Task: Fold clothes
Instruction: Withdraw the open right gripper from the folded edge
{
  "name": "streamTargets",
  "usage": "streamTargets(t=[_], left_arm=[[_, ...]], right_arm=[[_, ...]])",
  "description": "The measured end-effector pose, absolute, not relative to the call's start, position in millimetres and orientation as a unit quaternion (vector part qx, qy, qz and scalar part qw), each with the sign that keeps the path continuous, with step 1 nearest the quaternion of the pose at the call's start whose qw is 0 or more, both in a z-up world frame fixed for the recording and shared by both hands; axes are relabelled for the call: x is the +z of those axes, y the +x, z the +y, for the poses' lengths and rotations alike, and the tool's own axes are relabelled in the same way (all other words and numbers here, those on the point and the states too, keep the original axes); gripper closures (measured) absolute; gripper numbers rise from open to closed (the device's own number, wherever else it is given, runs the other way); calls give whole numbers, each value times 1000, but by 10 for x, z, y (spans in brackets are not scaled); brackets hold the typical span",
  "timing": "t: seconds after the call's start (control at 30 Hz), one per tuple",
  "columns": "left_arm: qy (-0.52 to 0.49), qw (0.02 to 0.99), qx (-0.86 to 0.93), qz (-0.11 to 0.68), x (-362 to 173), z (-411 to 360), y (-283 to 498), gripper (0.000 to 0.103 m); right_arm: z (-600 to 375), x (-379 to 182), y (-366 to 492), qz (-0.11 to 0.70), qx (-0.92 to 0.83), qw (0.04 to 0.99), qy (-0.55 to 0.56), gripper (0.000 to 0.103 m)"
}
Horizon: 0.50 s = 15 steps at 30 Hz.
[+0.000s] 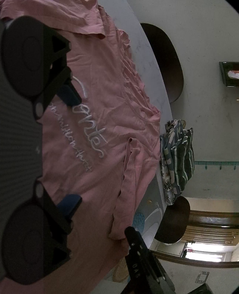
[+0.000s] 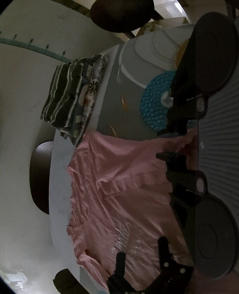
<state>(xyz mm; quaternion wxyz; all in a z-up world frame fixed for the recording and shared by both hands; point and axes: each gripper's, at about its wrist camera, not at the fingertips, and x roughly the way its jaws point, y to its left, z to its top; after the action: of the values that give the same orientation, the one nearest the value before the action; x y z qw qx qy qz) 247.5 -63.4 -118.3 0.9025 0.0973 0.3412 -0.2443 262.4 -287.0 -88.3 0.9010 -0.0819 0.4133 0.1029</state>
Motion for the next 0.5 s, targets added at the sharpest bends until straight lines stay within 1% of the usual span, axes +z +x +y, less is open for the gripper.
streamTargets(t=[0.23, 0.5], left_arm=[[97, 902, -244, 341, -1182, -634, 2476, 0], [97, 902, -244, 341, -1183, -635, 2477, 0]], right_arm=[[-2848, -1013, 2597, 430, 105, 893, -77, 87], [-2871, -1012, 2516, 425, 101, 897, -67, 86]])
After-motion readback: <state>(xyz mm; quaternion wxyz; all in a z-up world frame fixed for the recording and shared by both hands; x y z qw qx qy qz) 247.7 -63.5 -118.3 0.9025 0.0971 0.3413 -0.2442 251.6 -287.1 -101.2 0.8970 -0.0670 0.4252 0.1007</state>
